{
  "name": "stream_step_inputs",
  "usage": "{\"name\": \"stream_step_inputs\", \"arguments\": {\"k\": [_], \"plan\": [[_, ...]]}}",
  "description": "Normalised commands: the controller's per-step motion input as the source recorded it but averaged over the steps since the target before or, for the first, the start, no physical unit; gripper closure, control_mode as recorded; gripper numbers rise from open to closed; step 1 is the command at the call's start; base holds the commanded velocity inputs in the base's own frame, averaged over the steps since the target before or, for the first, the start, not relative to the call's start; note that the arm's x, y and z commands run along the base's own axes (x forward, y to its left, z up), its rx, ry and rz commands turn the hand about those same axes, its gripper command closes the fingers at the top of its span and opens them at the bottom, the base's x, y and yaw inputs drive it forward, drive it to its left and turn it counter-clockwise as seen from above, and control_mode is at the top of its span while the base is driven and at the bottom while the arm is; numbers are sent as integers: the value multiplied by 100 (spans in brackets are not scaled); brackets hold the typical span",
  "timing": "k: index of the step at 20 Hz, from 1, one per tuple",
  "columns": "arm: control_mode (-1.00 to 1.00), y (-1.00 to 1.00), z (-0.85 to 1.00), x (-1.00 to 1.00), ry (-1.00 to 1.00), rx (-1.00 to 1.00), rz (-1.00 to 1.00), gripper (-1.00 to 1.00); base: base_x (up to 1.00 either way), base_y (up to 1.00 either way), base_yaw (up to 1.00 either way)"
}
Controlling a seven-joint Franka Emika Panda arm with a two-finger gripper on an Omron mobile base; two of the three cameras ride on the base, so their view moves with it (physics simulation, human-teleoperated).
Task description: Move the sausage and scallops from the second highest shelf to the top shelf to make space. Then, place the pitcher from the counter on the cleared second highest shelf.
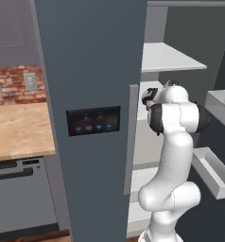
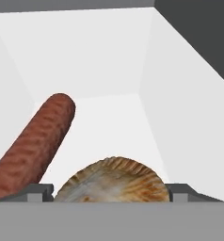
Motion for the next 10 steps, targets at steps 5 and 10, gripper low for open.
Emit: {"name": "stream_step_inputs", "arguments": {"k": [5,10], "plan": [[-100,4,-36,-23,3,0,0,100,0,0,0],[-100,9,-2,-83,0,0,0,100,0,0,0]]}}
